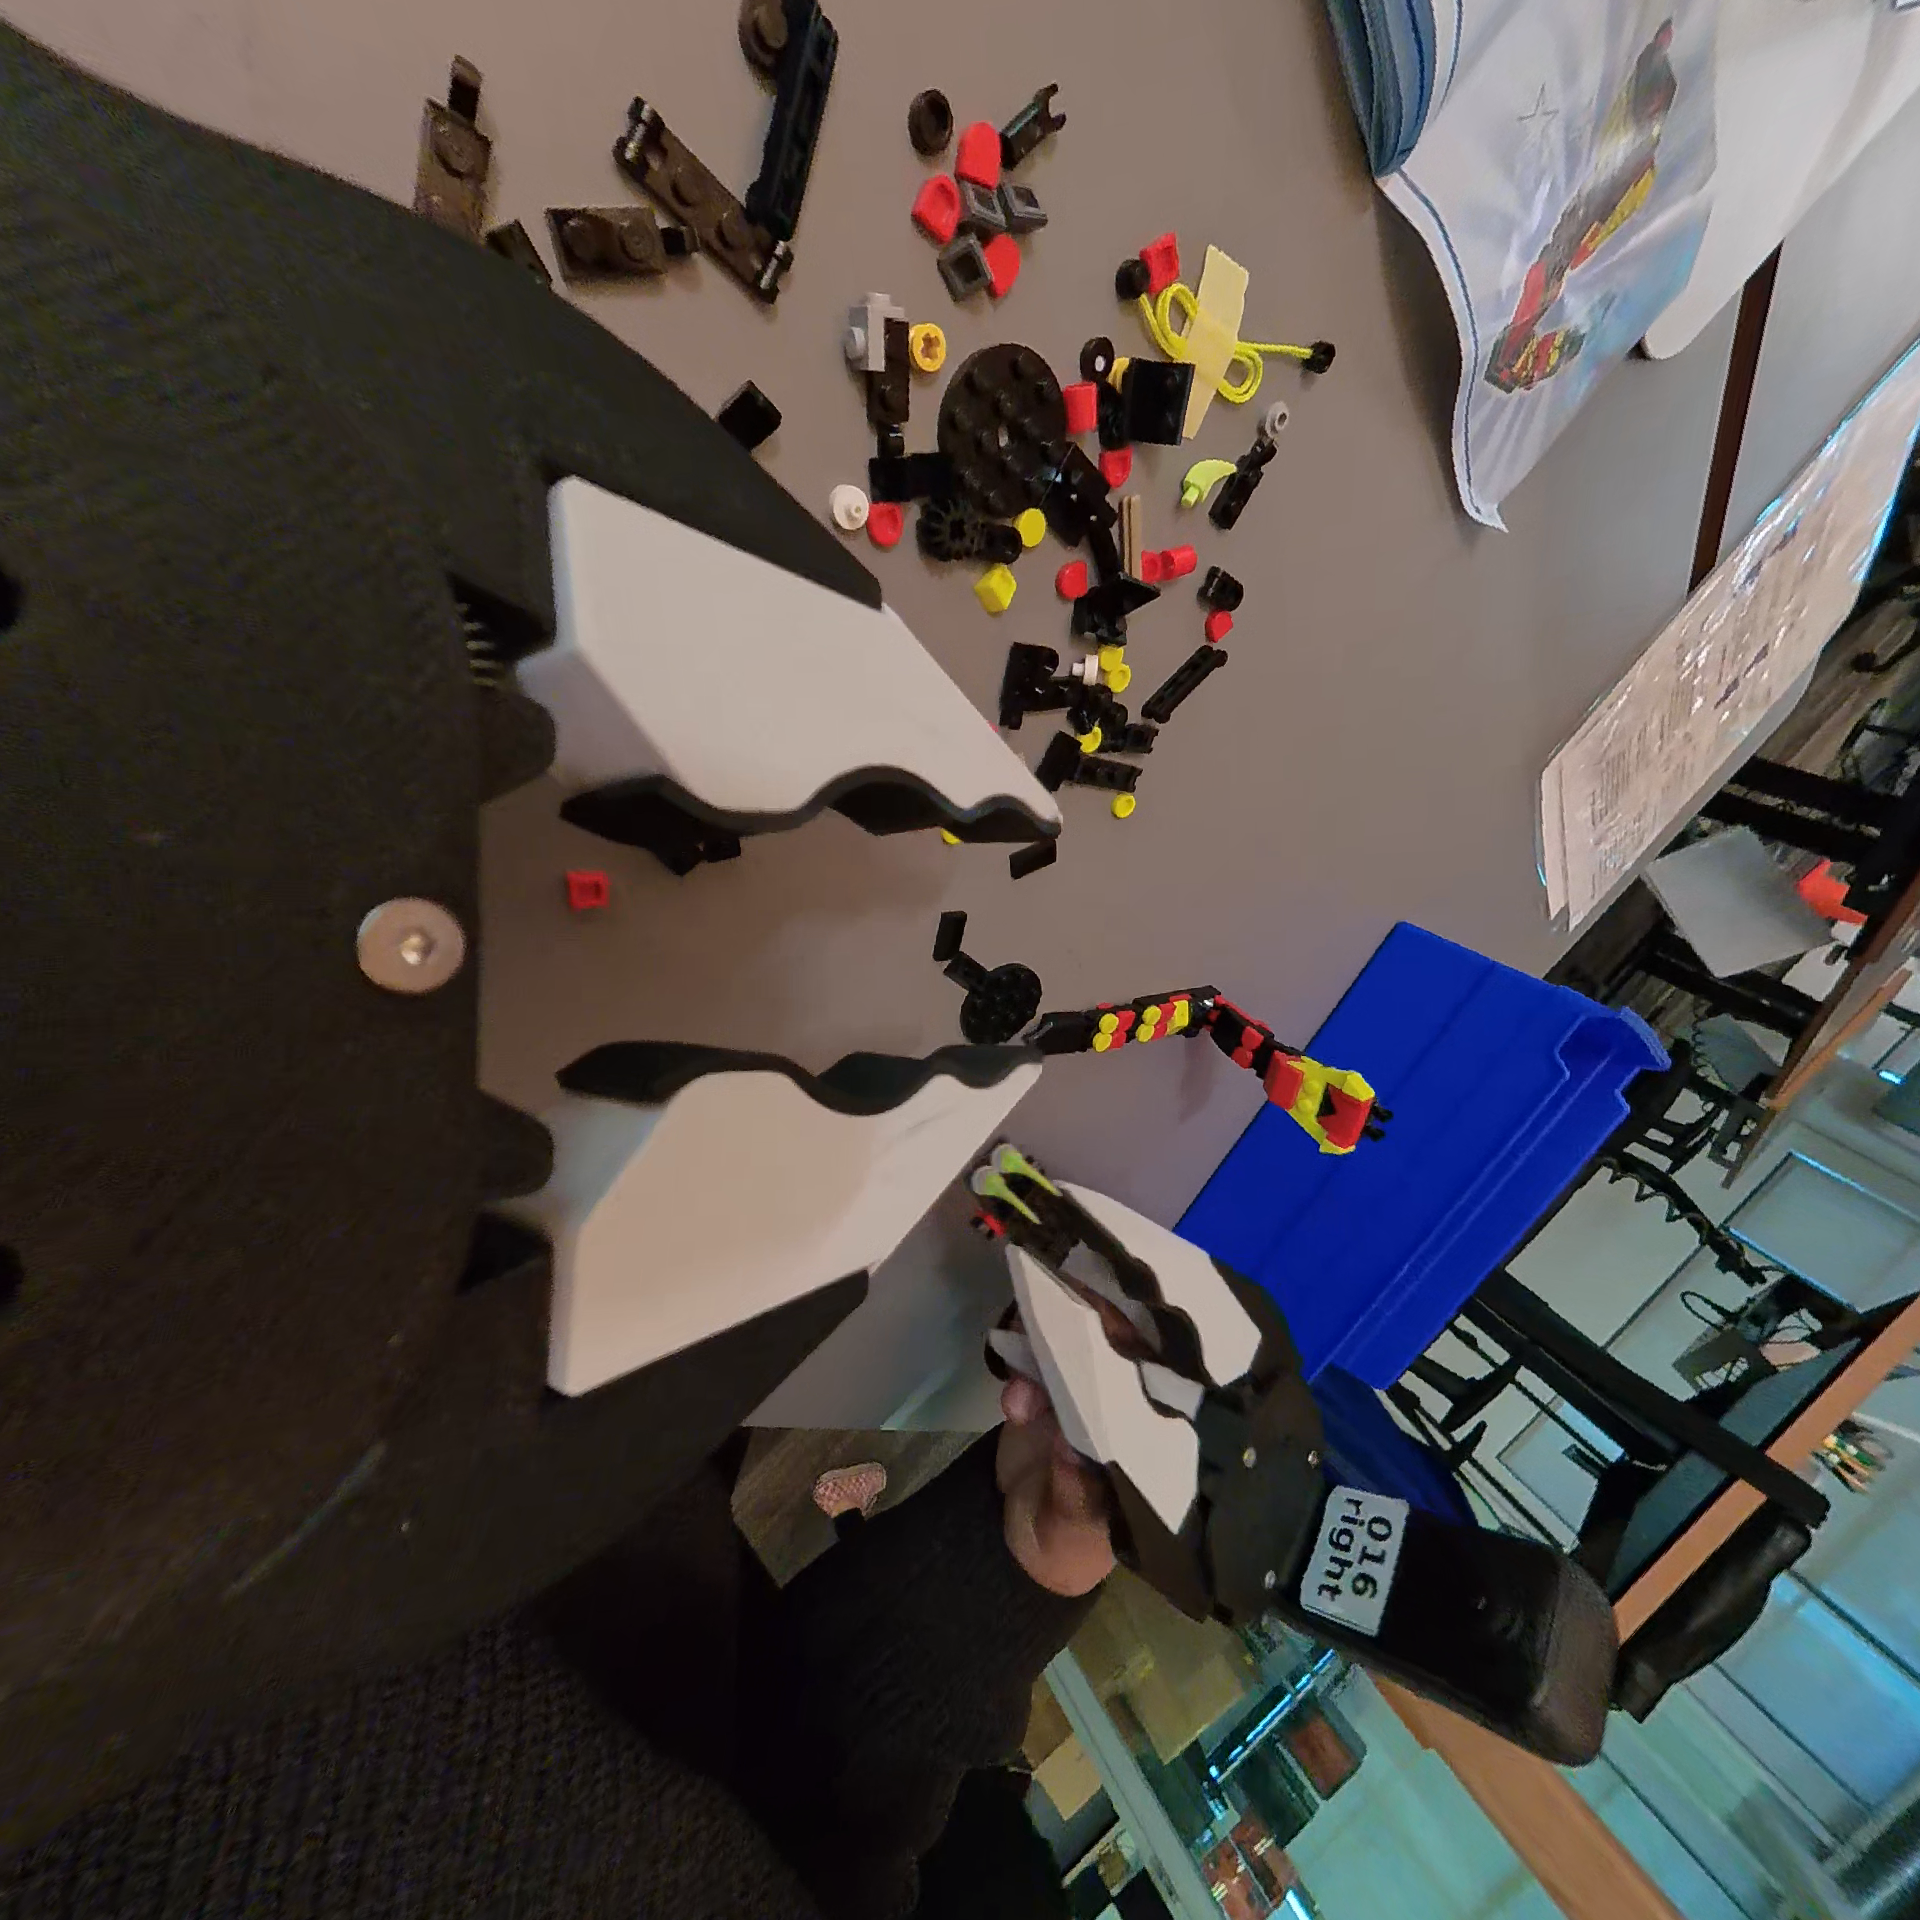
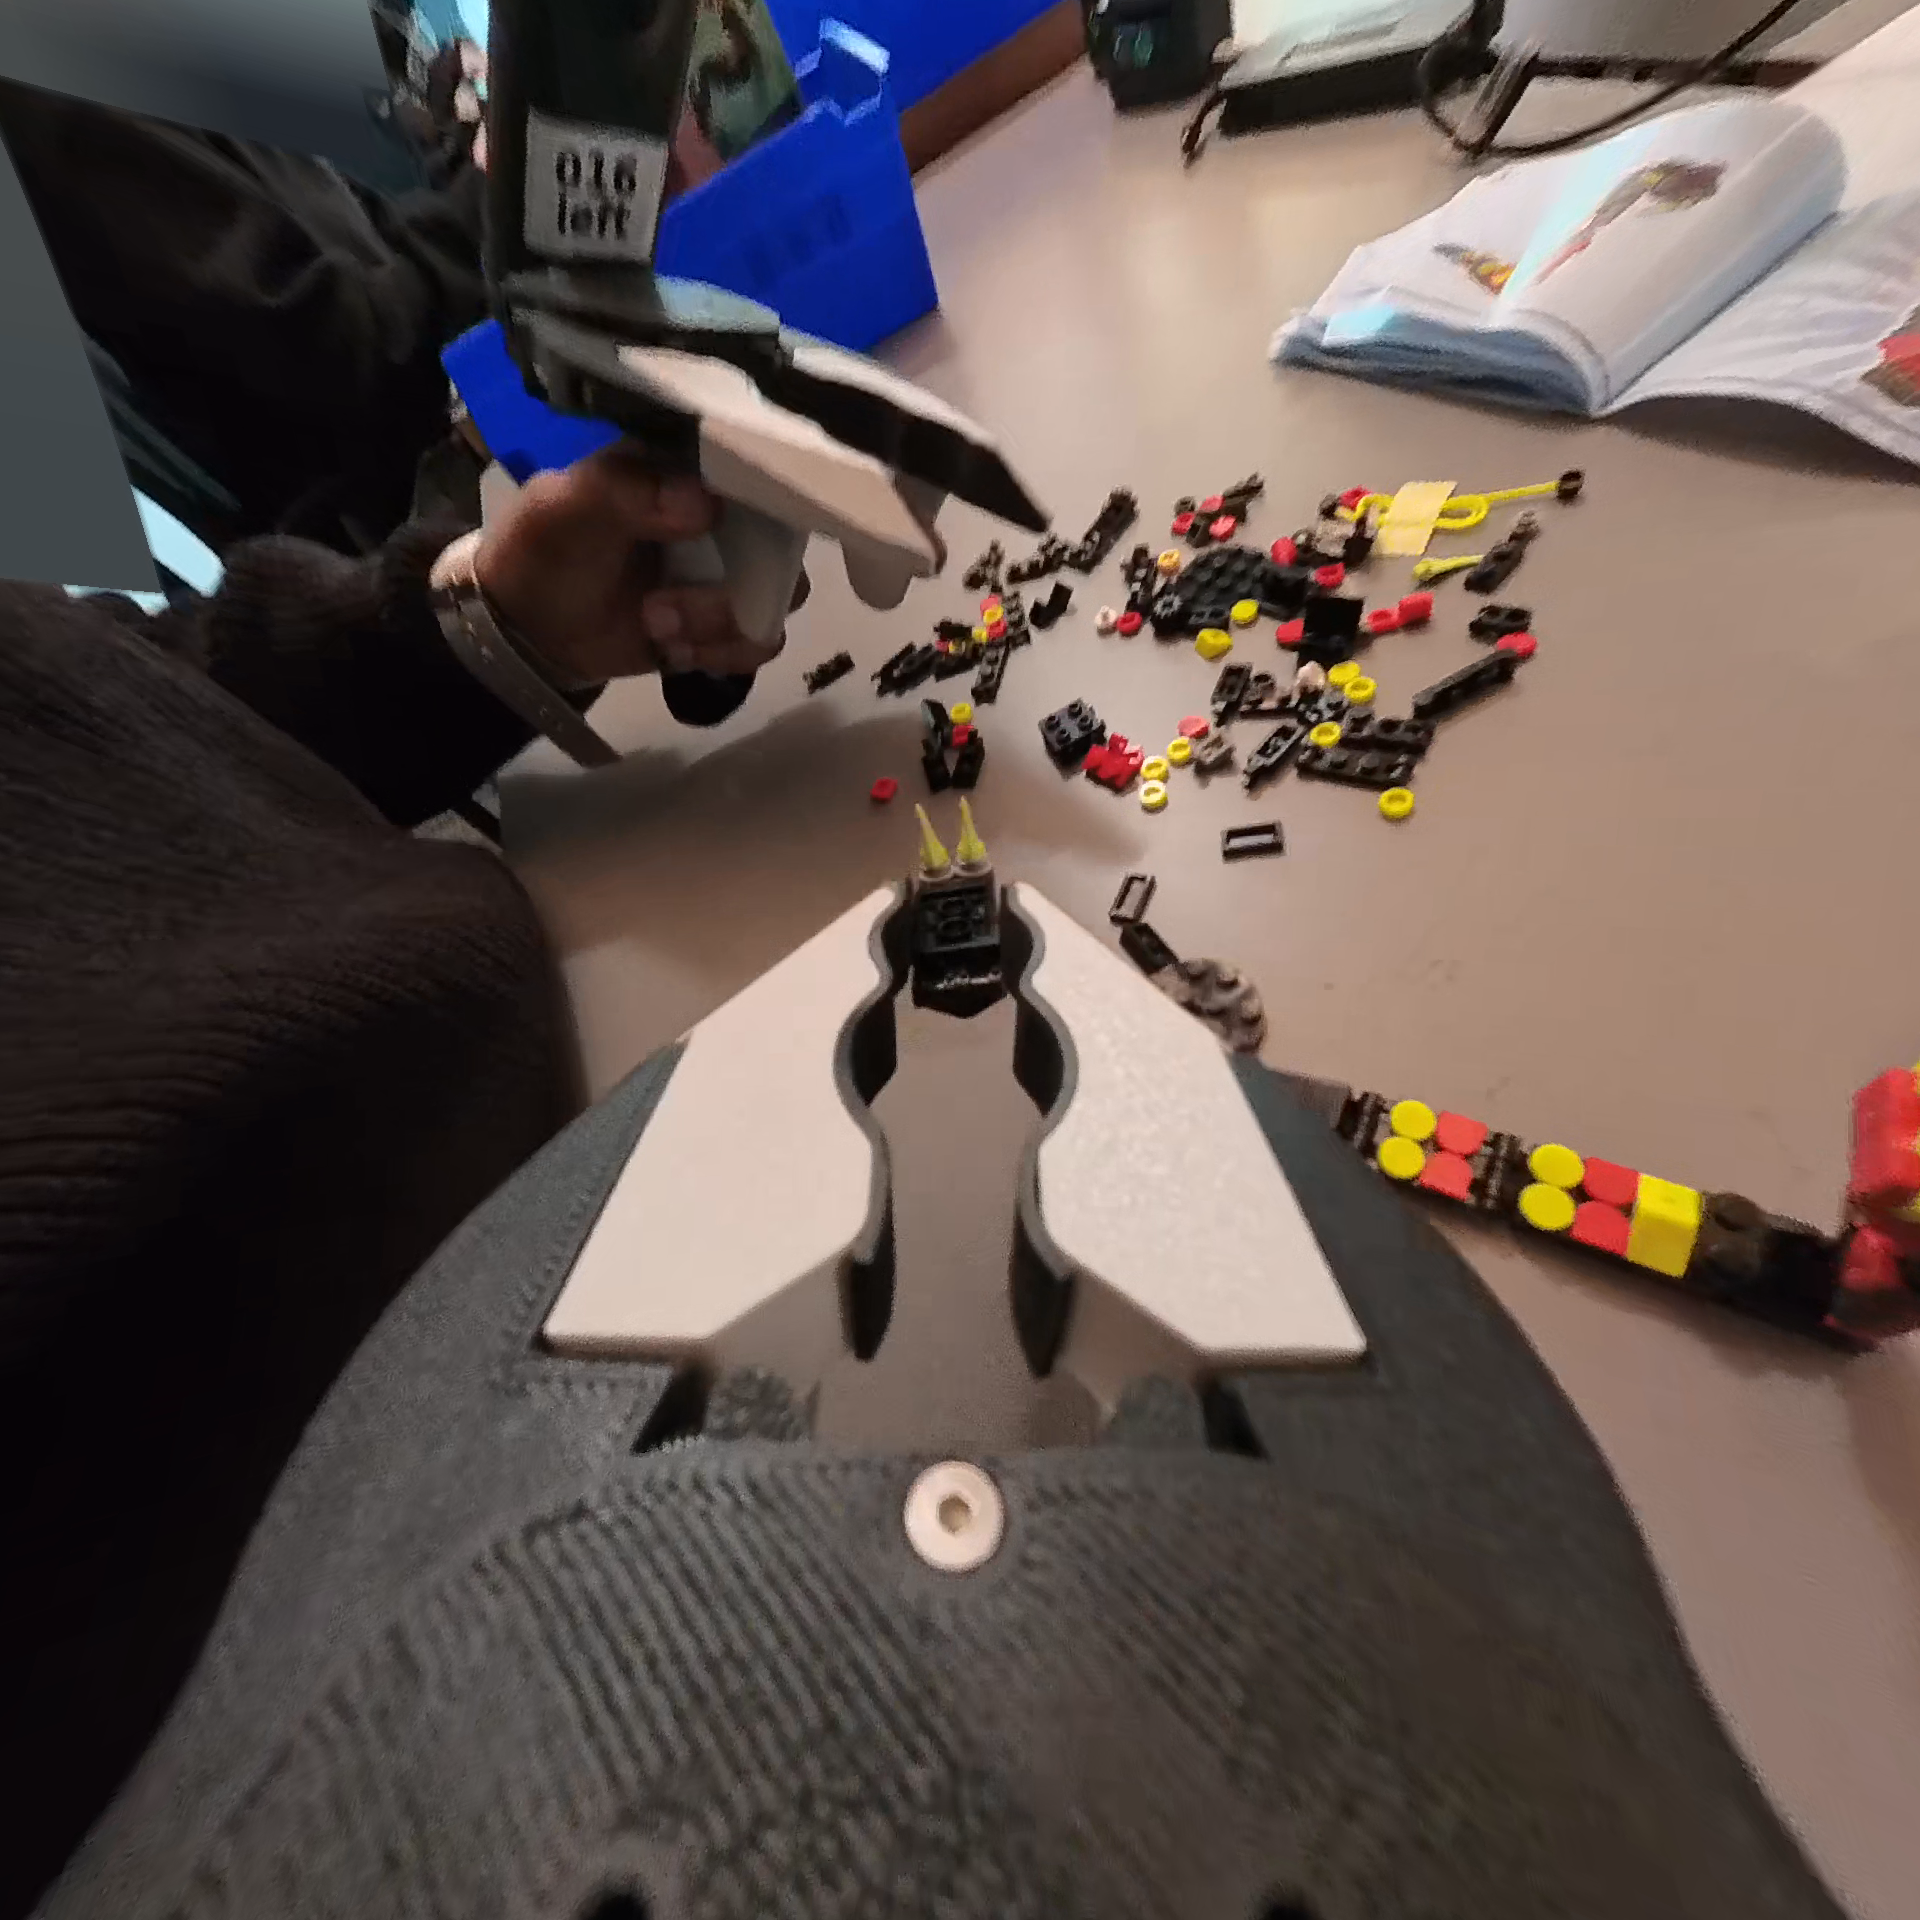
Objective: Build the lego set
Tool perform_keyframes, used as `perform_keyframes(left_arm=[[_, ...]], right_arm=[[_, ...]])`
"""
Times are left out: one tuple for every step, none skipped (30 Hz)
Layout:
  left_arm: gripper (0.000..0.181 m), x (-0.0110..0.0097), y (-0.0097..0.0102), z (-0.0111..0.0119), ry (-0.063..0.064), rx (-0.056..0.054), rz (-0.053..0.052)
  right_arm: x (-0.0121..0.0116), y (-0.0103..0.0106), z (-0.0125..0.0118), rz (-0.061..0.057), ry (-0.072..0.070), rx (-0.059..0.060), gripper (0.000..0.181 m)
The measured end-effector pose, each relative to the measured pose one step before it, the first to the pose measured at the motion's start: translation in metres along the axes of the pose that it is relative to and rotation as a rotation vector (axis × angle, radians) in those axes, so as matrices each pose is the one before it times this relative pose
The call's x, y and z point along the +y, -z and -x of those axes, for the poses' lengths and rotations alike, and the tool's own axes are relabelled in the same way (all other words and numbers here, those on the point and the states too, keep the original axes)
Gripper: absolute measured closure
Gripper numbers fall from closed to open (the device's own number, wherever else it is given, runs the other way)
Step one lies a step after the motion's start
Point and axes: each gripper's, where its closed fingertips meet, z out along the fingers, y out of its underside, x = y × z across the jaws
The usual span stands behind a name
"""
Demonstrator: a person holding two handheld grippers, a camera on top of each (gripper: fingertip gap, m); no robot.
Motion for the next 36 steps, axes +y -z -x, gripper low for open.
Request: perform_keyframes(left_arm=[[0.144, -0.00013, -0.00032, -0.00222, -0.0054, 0.0104, -0.0011], [0.143, -0.00034, -0.00037, -0.00284, -0.0070, 0.0128, -0.0016], [0.143, -0.00032, -0.00056, -0.00342, -0.0095, 0.0146, -0.0016], [0.143, -0.00011, -0.00091, -0.00430, -0.0125, 0.0173, -0.0005], [0.142, 0.00039, -0.00135, -0.00480, -0.0140, 0.0187, 0.0019], [0.142, 0.00059, -0.00166, -0.00518, -0.0150, 0.0179, 0.0037], [0.142, 0.00039, -0.00205, -0.00542, -0.0149, 0.0178, 0.0019], [0.142, -0.00005, -0.00227, -0.00590, -0.0119, 0.0200, -0.0018], [0.142, -0.00059, -0.00240, -0.00595, -0.0052, 0.0202, -0.0048], [0.142, -0.00091, -0.00253, -0.00620, 0.0036, 0.0232, -0.0077], [0.142, -0.00126, -0.00265, -0.00621, 0.0111, 0.0251, -0.0109], [0.142, -0.00155, -0.00264, -0.00609, 0.0148, 0.0254, -0.0146], [0.142, -0.00163, -0.00250, -0.00574, 0.0170, 0.0244, -0.0153], [0.143, -0.00119, -0.00229, -0.00529, 0.0150, 0.0236, -0.0127], [0.143, -0.00077, -0.00180, -0.00409, 0.0111, 0.0180, -0.0089], [0.144, -0.00079, -0.00109, -0.00241, 0.0069, 0.0103, -0.0075], [0.145, -0.00078, -0.00033, -0.00120, 0.0047, 0.0057, -0.0068], [0.147, -0.00121, 0.00068, -0.00032, 0.0046, 0.0031, -0.0080], [0.149, -0.00197, 0.00130, 0.00051, 0.0061, 0.0013, -0.0112], [0.151, -0.00246, 0.00177, 0.00072, 0.0099, 0.0025, -0.0139], [0.153, -0.00289, 0.00200, 0.00058, 0.0152, 0.0057, -0.0158], [0.156, -0.00279, 0.00194, 0.00035, 0.0180, 0.0085, -0.0160], [0.159, -0.00241, 0.00167, 0.00030, 0.0187, 0.0095, -0.0143], [0.161, -0.00191, 0.00136, 0.00035, 0.0162, 0.0078, -0.0112], [0.163, -0.00141, 0.00107, 0.00041, 0.0127, 0.0052, -0.0087], [0.165, -0.00094, 0.00063, 0.00024, 0.0104, 0.0046, -0.0059], [0.165, -0.00085, 0.00040, 0.00011, 0.0090, 0.0048, -0.0055], [0.166, -0.00059, 0.00036, -0.00004, 0.0081, 0.0046, -0.0041], [0.165, -0.00005, 0.00018, -0.00006, 0.0082, 0.0052, -0.0009], [0.164, 0.00022, -0.00002, -0.00035, 0.0093, 0.0074, 0.0005], [0.162, 0.00024, -0.00005, -0.00042, 0.0108, 0.0081, -0.0003], [0.160, 0.00012, -0.00017, 0.00003, 0.0103, 0.0046, -0.0008], [0.159, 0.00025, -0.00021, 0.00032, 0.0090, 0.0026, -0.0004], [0.159, 0.00044, -0.00030, 0.00031, 0.0074, 0.0023, 0.0008], [0.160, 0.00014, -0.00030, -0.00006, 0.0085, 0.0030, -0.0005], [0.167, 0.00027, -0.00049, -0.00120, 0.0081, 0.0102, 0.0009]], right_arm=[[-0.00603, 0.00064, -0.00040, -0.0343, -0.0201, 0.0021, 0.167], [-0.00687, 0.00050, -0.00005, -0.0394, -0.0225, 0.0013, 0.167], [-0.00733, 0.00035, 0.00051, -0.0426, -0.0270, -0.0019, 0.167], [-0.00720, 0.00004, 0.00068, -0.0436, -0.0316, -0.0031, 0.167], [-0.00672, -0.00047, 0.00090, -0.0442, -0.0342, -0.0039, 0.167], [-0.00532, -0.00087, 0.00210, -0.0390, -0.0328, -0.0116, 0.167], [-0.00344, -0.00143, 0.00282, -0.0293, -0.0317, -0.0165, 0.167], [-0.00214, -0.00178, 0.00227, -0.0216, -0.0320, -0.0144, 0.167], [-0.00172, -0.00187, 0.00203, -0.0213, -0.0316, -0.0123, 0.167], [-0.00178, -0.00177, 0.00200, -0.0242, -0.0321, -0.0123, 0.167], [-0.00164, -0.00181, 0.00204, -0.0254, -0.0348, -0.0139, 0.167], [-0.00086, -0.00188, 0.00236, -0.0237, -0.0375, -0.0175, 0.167], [0.00002, -0.00217, 0.00294, -0.0189, -0.0344, -0.0227, 0.168], [0.00078, -0.00212, 0.00280, -0.0119, -0.0256, -0.0210, 0.168], [0.00132, -0.00199, 0.00191, -0.0053, -0.0160, -0.0131, 0.168], [0.00145, -0.00161, 0.00138, 0.0004, -0.0061, -0.0074, 0.168], [0.00127, -0.00127, 0.00119, 0.0028, 0.0009, -0.0042, 0.168], [0.00103, -0.00067, 0.00052, 0.0041, 0.0026, -0.0007, 0.168], [0.00052, -0.00025, 0.00026, 0.0029, 0.0018, -0.0003, 0.167], [-0.00016, 0.00011, 0.00012, -0.0013, -0.0007, -0.0012, 0.167], [-0.00042, 0.00034, 0.00009, -0.0030, -0.0038, -0.0032, 0.167], [-0.00037, 0.00021, 0.00054, -0.0032, -0.0068, -0.0074, 0.167], [-0.00027, 0.00002, 0.00068, -0.0031, -0.0083, -0.0090, 0.167], [-0.00002, -0.00027, 0.00070, -0.0025, -0.0074, -0.0079, 0.167], [0.00035, -0.00041, 0.00040, -0.0009, -0.0043, -0.0057, 0.168], [0.00065, -0.00051, 0.00047, 0.0021, -0.0017, -0.0047, 0.167], [0.00067, -0.00056, 0.00041, 0.0030, -0.0001, -0.0031, 0.167], [0.00025, -0.00022, 0.00024, 0.0007, 0.0008, -0.0015, 0.168], [-0.00038, 0.00003, 0.00017, -0.0030, 0.0021, 0.0001, 0.167], [-0.00086, 0.00034, -0.00027, -0.0050, 0.0016, 0.0018, 0.167], [-0.00101, 0.00069, -0.00038, -0.0053, 0.0000, 0.0022, 0.168], [-0.00115, 0.00074, -0.00008, -0.0056, -0.0015, -0.0007, 0.172], [-0.00166, 0.00111, 0.00162, -0.0096, 0.0005, -0.0127, 0.181], [-0.00243, 0.00091, 0.00088, -0.0154, -0.0071, -0.0077, 0.181], [-0.00111, 0.00040, 0.00049, -0.0063, -0.0082, -0.0062, 0.181], [0.00102, -0.00016, -0.00008, 0.0064, -0.0032, -0.0017, 0.181]])
